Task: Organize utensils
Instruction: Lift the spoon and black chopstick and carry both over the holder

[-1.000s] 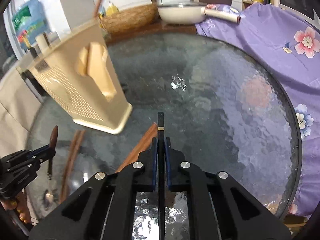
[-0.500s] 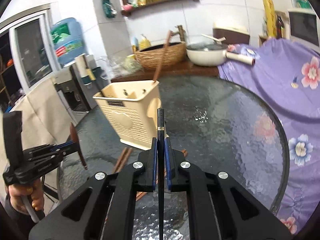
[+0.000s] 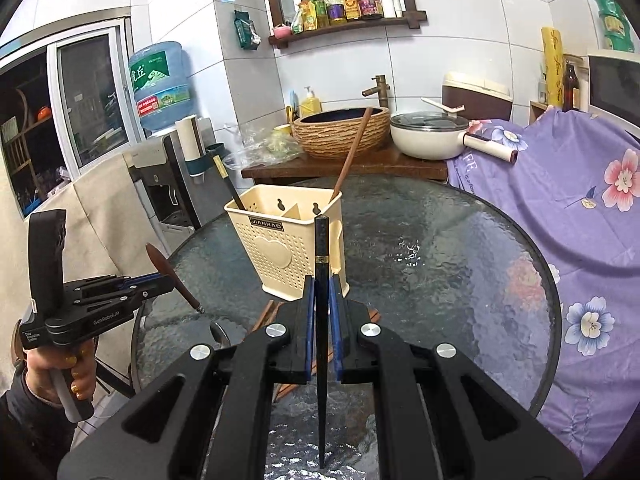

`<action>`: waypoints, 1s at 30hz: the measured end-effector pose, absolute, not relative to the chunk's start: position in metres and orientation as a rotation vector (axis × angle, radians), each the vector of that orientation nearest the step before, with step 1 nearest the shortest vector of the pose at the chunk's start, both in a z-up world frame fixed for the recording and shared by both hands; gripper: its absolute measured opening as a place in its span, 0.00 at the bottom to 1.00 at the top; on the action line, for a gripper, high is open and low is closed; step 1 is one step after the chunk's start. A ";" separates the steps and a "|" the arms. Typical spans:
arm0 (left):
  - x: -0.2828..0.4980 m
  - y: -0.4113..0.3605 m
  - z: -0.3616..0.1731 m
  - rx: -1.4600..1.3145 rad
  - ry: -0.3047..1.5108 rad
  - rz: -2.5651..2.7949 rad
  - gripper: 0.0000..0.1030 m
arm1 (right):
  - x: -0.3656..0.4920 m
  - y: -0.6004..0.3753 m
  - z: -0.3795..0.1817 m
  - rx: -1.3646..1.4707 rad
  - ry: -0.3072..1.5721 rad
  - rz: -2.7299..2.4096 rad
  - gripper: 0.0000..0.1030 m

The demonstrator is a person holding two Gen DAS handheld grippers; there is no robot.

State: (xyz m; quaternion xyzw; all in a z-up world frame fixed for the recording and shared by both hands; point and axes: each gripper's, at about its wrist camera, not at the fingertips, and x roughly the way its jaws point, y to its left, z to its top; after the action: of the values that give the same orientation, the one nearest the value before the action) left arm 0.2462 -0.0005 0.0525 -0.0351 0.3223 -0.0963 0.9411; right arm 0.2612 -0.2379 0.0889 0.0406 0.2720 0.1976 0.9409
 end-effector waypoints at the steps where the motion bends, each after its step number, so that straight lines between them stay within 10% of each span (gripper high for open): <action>1: 0.246 -0.001 0.054 -0.074 0.654 -0.196 0.11 | 0.261 -0.238 0.091 0.085 0.550 0.404 0.08; 30: 0.292 -0.004 0.161 -0.138 0.510 -0.201 0.10 | 0.310 -0.208 0.213 0.129 0.406 0.437 0.07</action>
State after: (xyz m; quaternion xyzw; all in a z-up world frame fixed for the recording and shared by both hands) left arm 0.2920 -0.0040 0.1607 -0.0680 0.2517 -0.0990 0.9603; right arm 0.3096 -0.2080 0.2129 0.0636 0.2000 0.2149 0.9538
